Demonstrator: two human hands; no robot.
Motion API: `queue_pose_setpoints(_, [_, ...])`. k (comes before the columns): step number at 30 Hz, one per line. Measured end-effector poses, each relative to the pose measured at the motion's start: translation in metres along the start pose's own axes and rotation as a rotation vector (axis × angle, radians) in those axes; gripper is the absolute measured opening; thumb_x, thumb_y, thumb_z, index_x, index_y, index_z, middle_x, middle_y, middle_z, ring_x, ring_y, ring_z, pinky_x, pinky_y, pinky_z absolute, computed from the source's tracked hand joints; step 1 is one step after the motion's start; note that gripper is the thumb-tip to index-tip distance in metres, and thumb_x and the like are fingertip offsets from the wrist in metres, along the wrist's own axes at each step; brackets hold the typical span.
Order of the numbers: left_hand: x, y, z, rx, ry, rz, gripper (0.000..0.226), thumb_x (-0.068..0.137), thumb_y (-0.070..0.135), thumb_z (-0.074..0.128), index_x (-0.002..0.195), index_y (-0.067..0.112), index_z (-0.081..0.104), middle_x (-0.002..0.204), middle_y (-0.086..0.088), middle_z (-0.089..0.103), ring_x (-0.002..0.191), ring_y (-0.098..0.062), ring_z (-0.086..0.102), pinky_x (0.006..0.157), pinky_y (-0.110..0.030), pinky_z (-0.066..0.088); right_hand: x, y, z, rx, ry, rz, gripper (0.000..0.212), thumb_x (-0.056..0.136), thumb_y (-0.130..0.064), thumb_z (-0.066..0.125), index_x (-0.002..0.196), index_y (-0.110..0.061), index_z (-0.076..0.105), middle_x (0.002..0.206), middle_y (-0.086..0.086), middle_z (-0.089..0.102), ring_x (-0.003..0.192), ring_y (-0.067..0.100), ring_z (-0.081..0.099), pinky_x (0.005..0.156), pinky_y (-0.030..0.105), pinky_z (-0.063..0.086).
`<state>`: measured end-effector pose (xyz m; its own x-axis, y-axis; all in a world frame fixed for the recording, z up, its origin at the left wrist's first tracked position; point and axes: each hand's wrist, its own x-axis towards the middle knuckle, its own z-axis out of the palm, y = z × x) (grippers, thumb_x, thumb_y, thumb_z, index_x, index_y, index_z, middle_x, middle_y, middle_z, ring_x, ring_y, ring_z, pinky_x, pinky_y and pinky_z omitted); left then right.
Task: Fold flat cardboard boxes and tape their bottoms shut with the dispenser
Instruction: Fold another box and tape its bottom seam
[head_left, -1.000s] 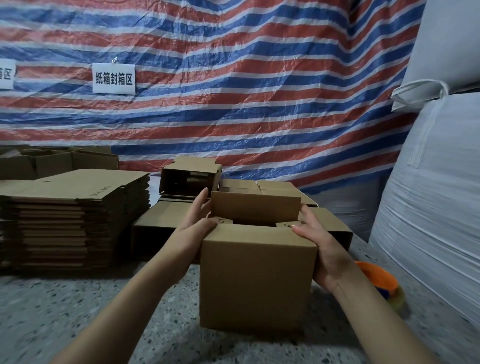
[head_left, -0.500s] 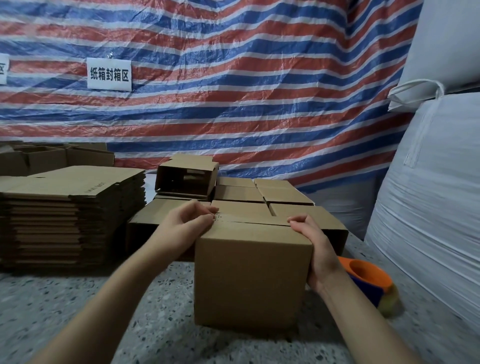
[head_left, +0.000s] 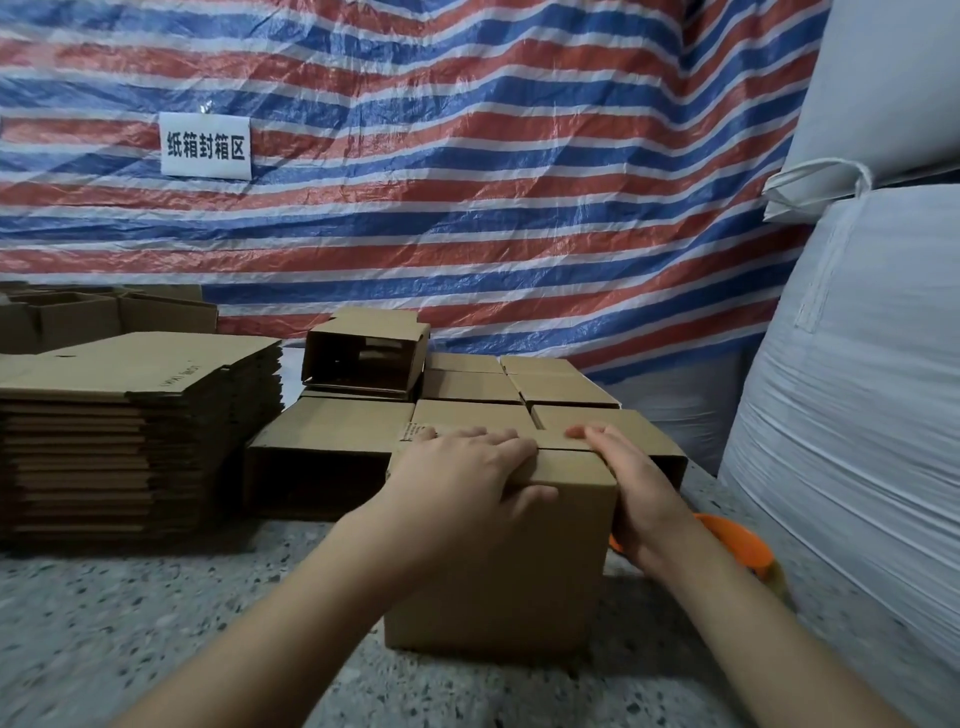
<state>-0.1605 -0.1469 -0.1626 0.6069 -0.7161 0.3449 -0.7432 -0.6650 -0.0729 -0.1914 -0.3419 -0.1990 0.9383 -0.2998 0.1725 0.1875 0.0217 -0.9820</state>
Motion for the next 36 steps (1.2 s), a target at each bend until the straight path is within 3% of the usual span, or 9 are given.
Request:
queue_pose_setpoints(2, [0.001, -0.001, 0.001, -0.019, -0.004, 0.015, 0.055, 0.096, 0.066, 0.026, 0.138, 0.034, 0.044, 0.144, 0.013, 0.049, 0.132, -0.013, 0.045, 0.106, -0.043, 0.039, 0.007, -0.006, -0.021, -0.334, 0.112, -0.034, 0.029, 0.106, -0.047, 0.039, 0.106, -0.031, 0.063, 0.11, 0.003, 0.067, 0.101, 0.02, 0.064, 0.091, 0.042, 0.051])
queue_pose_setpoints(6, [0.001, -0.003, 0.002, -0.012, -0.011, 0.023, 0.056, 0.096, 0.065, 0.025, 0.14, 0.034, 0.043, 0.146, 0.013, 0.048, 0.135, -0.013, 0.043, 0.109, -0.042, 0.038, 0.005, -0.006, -0.088, -1.464, 0.269, 0.026, 0.043, 0.095, -0.066, 0.041, 0.089, -0.026, 0.054, 0.078, -0.005, 0.06, 0.073, 0.013, 0.059, 0.07, 0.036, 0.054])
queue_pose_setpoints(9, [0.001, -0.003, 0.003, -0.014, -0.005, 0.025, 0.057, 0.096, 0.065, 0.024, 0.141, 0.035, 0.041, 0.147, 0.015, 0.046, 0.136, -0.014, 0.042, 0.11, -0.042, 0.036, -0.006, 0.015, -0.113, -1.699, 0.171, 0.252, 0.064, 0.086, -0.083, 0.033, 0.079, -0.024, 0.058, 0.072, -0.006, 0.061, 0.069, 0.011, 0.062, 0.066, 0.031, 0.053])
queue_pose_setpoints(13, [0.002, -0.003, 0.006, -0.025, 0.004, 0.018, 0.058, 0.096, 0.067, 0.023, 0.142, 0.036, 0.039, 0.148, 0.015, 0.045, 0.137, -0.014, 0.041, 0.112, -0.043, 0.034, -0.01, 0.038, -0.118, -1.891, 0.178, 0.129, 0.059, 0.083, -0.086, 0.033, 0.082, -0.031, 0.054, 0.076, -0.012, 0.057, 0.077, 0.01, 0.06, 0.075, 0.033, 0.045])
queue_pose_setpoints(16, [0.002, -0.002, 0.006, -0.025, -0.002, 0.011, 0.059, 0.096, 0.066, 0.024, 0.145, 0.035, 0.038, 0.151, 0.014, 0.042, 0.14, -0.014, 0.038, 0.114, -0.044, 0.032, -0.005, 0.049, -0.114, -1.788, 0.158, 0.139, 0.05, 0.087, -0.08, 0.039, 0.093, -0.033, 0.053, 0.083, -0.013, 0.057, 0.08, 0.01, 0.057, 0.085, 0.032, 0.047])
queue_pose_setpoints(22, [0.001, -0.005, 0.003, -0.083, 0.0, 0.036, 0.055, 0.101, 0.058, 0.016, 0.143, 0.033, 0.042, 0.149, 0.01, 0.046, 0.139, -0.014, 0.04, 0.113, -0.044, 0.035, 0.0, 0.045, -0.121, -1.582, 0.162, 0.15, 0.039, 0.094, -0.064, 0.052, 0.088, -0.026, 0.061, 0.08, -0.008, 0.066, 0.072, 0.007, 0.064, 0.067, 0.027, 0.054])
queue_pose_setpoints(28, [0.003, -0.012, 0.006, -0.156, 0.06, 0.035, 0.052, 0.102, 0.056, 0.014, 0.13, 0.031, 0.051, 0.127, 0.007, 0.062, 0.114, -0.015, 0.058, 0.092, -0.039, 0.048, 0.0, -0.066, -0.101, -0.875, 0.334, -0.061, 0.058, 0.078, -0.066, 0.063, 0.069, -0.009, 0.069, 0.054, 0.002, 0.069, 0.043, 0.012, 0.062, 0.052, 0.028, 0.04])
queue_pose_setpoints(31, [0.003, -0.015, 0.005, -0.196, 0.078, 0.007, 0.05, 0.101, 0.058, 0.013, 0.13, 0.035, 0.048, 0.121, 0.007, 0.065, 0.106, -0.018, 0.061, 0.08, -0.035, 0.043, 0.001, -0.124, -0.069, -0.461, 0.121, -0.07, 0.065, 0.065, -0.067, 0.068, 0.091, -0.007, 0.072, 0.07, 0.009, 0.074, 0.052, 0.017, 0.068, 0.054, 0.031, 0.05])
queue_pose_setpoints(36, [0.001, -0.017, -0.002, -0.26, 0.075, -0.061, 0.038, 0.102, 0.054, 0.017, 0.112, 0.033, 0.047, 0.098, 0.003, 0.067, 0.086, -0.021, 0.06, 0.07, -0.037, 0.037, 0.022, -0.152, -0.006, -0.336, -0.195, 0.01, 0.054, 0.078, -0.062, 0.067, 0.1, -0.013, 0.07, 0.07, 0.007, 0.066, 0.054, 0.017, 0.064, 0.047, 0.03, 0.055])
